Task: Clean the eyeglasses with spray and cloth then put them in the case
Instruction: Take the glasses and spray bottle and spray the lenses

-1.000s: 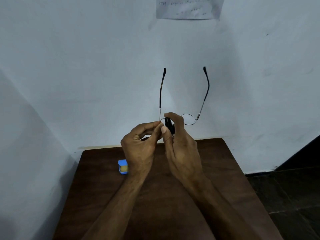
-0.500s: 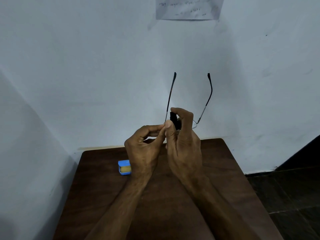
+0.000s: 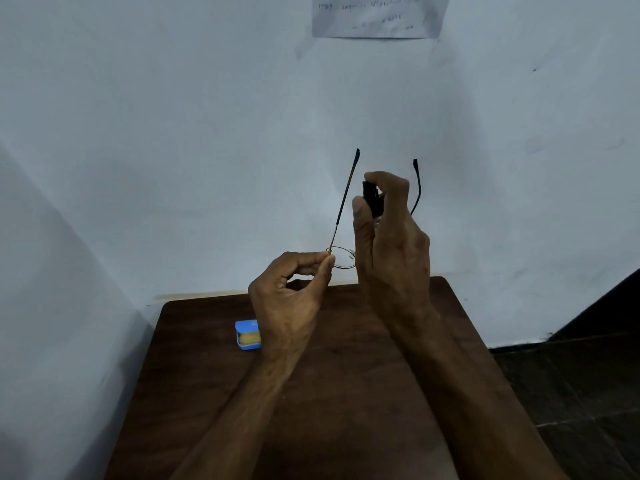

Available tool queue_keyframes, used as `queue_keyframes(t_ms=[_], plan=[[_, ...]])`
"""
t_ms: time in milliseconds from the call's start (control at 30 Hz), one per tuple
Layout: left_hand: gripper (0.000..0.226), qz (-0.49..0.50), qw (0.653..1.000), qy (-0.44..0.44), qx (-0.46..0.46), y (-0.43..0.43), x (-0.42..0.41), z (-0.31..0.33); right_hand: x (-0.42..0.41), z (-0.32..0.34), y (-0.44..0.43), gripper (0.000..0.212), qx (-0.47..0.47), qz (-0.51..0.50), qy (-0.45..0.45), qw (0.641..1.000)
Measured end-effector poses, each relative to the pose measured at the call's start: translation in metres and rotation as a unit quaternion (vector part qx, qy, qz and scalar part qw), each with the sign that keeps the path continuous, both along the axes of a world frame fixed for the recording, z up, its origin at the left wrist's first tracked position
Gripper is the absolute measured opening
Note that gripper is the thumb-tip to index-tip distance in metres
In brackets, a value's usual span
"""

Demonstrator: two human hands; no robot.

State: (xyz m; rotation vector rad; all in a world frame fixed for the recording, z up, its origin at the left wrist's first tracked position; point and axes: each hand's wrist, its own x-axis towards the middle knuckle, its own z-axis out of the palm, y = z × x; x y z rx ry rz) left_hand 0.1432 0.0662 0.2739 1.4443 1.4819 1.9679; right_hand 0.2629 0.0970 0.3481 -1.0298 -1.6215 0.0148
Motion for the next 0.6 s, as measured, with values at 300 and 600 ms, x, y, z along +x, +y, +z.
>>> queue_keyframes(t_ms=[300,600], plan=[[0.014,0.011,1.000,0.020,-0.008,0.002,-0.003,-0.005,0.006,0.007,0.006,0.026,-0.023,0.025,-0.040,0.999],[0.010,0.025,1.000,-0.002,-0.004,0.007,-0.006,-0.001,0.010,-0.032,-0.008,0.035,-0.051,0.084,-0.110,0.989]])
